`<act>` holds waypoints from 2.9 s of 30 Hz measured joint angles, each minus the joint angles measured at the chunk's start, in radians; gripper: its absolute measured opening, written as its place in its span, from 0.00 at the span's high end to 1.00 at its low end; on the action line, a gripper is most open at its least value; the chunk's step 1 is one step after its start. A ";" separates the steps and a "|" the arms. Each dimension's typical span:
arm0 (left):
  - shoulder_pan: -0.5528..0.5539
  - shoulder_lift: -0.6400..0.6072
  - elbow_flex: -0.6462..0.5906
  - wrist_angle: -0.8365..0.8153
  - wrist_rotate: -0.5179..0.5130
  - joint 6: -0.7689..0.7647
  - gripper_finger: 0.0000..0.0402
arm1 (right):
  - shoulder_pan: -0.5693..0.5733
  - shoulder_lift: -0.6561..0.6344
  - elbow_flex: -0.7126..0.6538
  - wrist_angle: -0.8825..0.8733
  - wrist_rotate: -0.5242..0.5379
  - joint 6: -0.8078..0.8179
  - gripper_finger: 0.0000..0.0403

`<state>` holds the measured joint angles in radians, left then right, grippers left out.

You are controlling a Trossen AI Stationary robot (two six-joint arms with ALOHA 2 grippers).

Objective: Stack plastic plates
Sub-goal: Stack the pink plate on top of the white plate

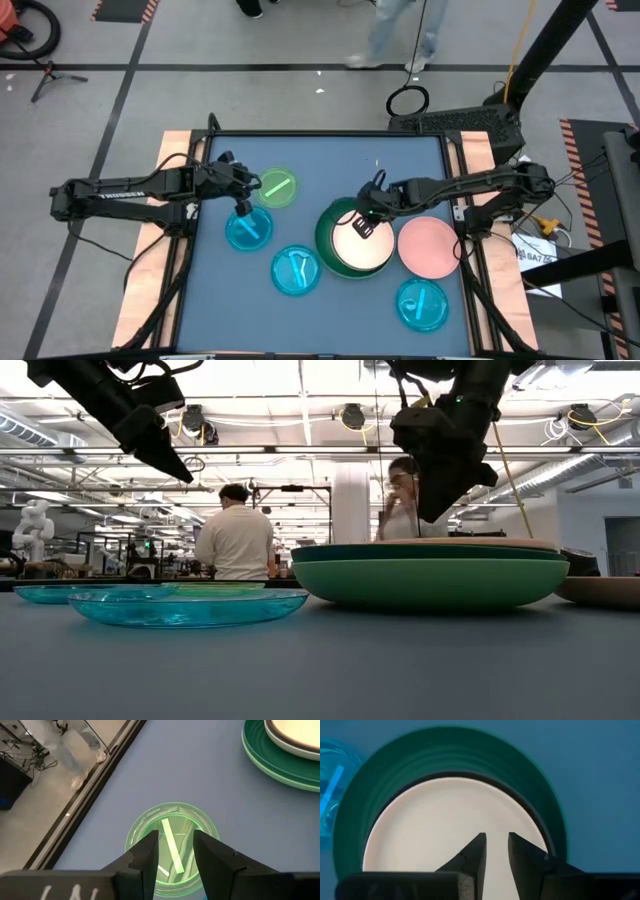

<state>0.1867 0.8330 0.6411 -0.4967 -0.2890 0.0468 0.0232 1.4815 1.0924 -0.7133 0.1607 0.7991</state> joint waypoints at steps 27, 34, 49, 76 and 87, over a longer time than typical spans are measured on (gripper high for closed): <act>0.000 0.000 0.000 0.000 0.000 -0.012 0.68 | 0.005 0.000 0.000 -0.470 -0.061 0.320 0.81; 0.000 0.000 0.000 0.000 0.000 -0.011 0.68 | 0.005 0.000 0.000 -0.517 -0.046 0.419 0.81; 0.000 0.000 0.000 0.000 0.000 -0.011 0.68 | 0.005 0.000 0.000 -0.564 -0.052 -0.448 0.81; 0.000 0.000 0.000 0.000 0.000 -0.016 0.68 | 0.002 0.000 0.000 -0.509 0.049 -0.489 0.62; 0.000 0.000 0.000 0.000 0.000 -0.019 0.68 | 0.002 0.000 0.000 -0.504 0.051 -0.433 0.62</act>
<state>0.1867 0.8330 0.6411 -0.4964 -0.2890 0.0273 0.0254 1.4815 1.0922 -1.2171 0.2114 0.3660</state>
